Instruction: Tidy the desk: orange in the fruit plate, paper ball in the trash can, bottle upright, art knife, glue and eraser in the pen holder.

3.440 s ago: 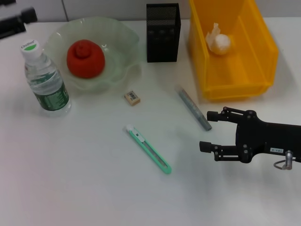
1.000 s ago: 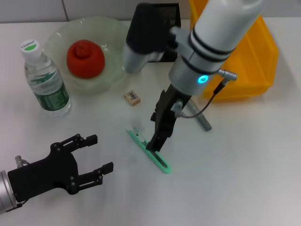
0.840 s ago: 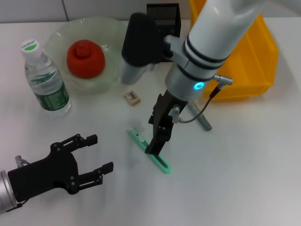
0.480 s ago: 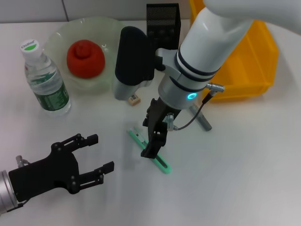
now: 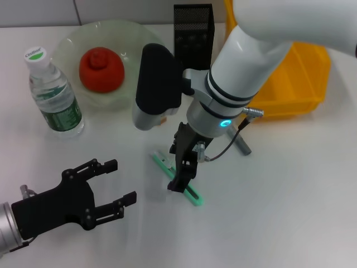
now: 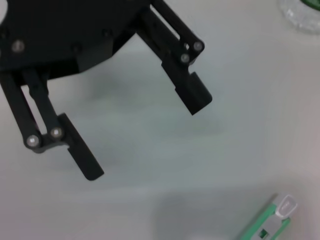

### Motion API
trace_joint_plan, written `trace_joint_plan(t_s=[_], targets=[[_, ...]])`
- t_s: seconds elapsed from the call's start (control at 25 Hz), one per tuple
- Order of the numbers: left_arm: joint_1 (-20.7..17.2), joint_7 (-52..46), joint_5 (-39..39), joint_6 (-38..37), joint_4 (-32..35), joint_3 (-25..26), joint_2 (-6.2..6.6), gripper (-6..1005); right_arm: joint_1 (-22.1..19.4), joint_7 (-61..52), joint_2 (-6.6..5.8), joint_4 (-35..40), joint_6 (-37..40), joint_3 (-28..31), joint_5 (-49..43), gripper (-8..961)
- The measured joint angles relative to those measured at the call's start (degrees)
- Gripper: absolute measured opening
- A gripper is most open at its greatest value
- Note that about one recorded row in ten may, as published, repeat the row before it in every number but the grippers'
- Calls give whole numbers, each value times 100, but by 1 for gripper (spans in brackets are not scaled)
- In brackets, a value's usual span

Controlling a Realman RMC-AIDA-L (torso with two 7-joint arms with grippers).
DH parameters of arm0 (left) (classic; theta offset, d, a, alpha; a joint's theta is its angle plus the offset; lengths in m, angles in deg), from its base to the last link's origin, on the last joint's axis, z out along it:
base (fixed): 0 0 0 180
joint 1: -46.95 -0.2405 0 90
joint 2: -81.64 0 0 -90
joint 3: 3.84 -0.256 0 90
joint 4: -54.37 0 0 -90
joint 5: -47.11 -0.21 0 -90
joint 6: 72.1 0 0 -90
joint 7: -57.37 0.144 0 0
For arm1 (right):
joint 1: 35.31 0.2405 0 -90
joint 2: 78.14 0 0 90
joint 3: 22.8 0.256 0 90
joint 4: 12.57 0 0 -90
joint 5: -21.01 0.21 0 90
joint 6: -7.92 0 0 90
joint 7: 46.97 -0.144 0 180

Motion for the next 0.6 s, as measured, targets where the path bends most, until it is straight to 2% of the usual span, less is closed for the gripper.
trace_joint_plan(t_s=[0.6], targets=[[32, 3, 3, -3, -15, 7, 0, 804, -66, 21, 0, 101, -30, -207, 79, 823]])
